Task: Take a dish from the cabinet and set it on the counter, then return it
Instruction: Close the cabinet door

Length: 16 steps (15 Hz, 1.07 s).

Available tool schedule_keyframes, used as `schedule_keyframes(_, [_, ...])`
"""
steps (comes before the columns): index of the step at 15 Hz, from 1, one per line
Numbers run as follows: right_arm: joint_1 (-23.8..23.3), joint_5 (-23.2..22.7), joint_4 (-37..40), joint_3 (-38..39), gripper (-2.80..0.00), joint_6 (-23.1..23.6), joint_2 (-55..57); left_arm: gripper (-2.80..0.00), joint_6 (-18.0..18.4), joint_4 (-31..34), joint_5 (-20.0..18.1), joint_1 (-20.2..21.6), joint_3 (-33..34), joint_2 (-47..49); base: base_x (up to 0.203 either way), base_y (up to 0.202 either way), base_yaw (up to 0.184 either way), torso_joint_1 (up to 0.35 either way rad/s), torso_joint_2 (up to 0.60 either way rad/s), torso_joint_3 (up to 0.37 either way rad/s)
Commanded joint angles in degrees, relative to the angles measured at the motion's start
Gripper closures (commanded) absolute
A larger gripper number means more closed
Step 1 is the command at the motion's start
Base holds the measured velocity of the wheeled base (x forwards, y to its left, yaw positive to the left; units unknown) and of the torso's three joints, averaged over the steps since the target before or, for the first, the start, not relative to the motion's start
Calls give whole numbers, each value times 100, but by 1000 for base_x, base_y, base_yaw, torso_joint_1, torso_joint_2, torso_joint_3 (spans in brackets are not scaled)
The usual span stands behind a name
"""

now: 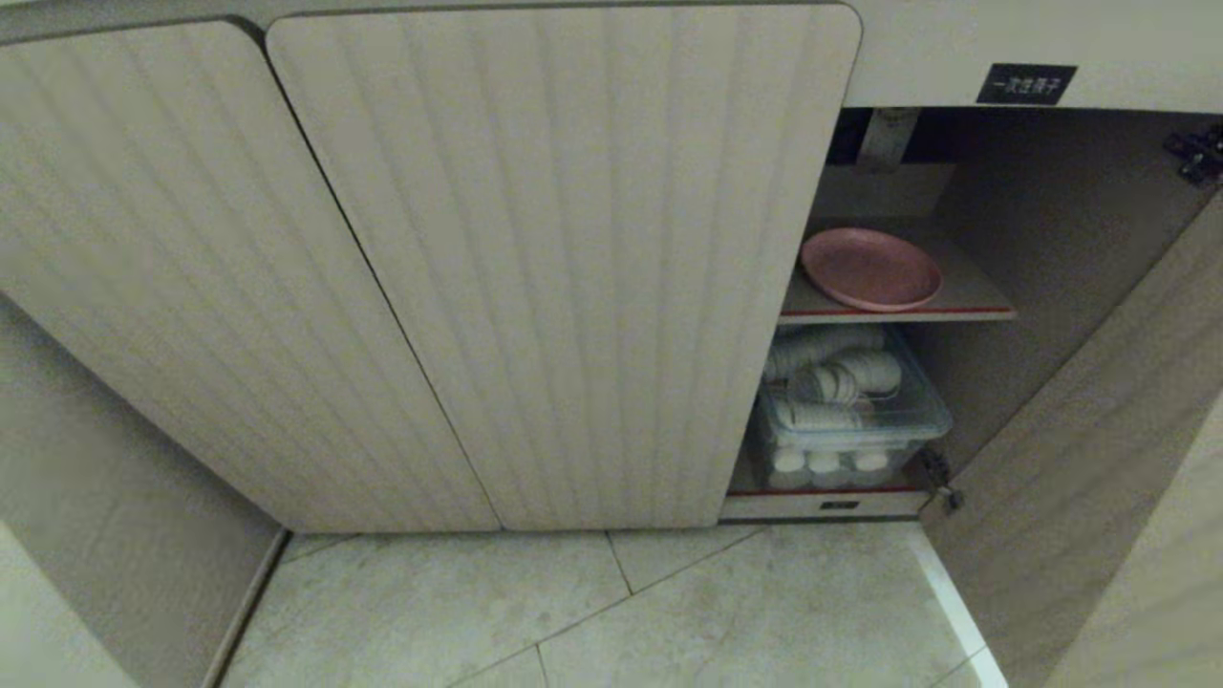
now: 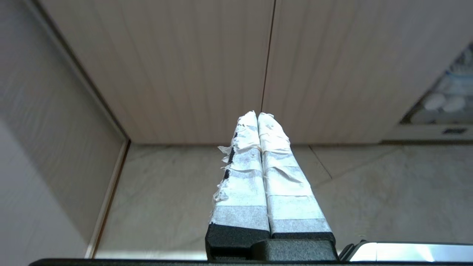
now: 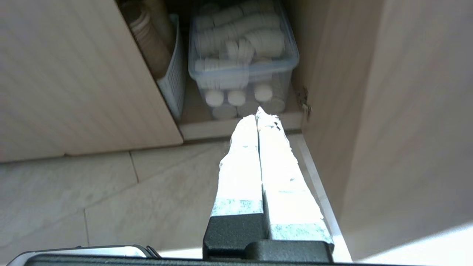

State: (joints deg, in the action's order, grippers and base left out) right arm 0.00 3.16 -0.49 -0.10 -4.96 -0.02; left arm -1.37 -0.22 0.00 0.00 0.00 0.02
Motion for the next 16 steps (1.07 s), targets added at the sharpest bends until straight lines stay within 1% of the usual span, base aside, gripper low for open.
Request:
schedule_keyframes(1, [0,1,-4,1,0,-5,2,0,-4,-4,0,0,0,-2,-191,0,-1,-2,2,2])
schedule_keyframes(10, [0,1,-4,1,0,-5,2,0,-4,-4,0,0,0,-2,-188,0,-1,1,3,2])
schedule_keyframes(16, [0,1,-4,1,0,-5,2,0,-4,-4,0,0,0,-2,-10,0,0,0,0,1])
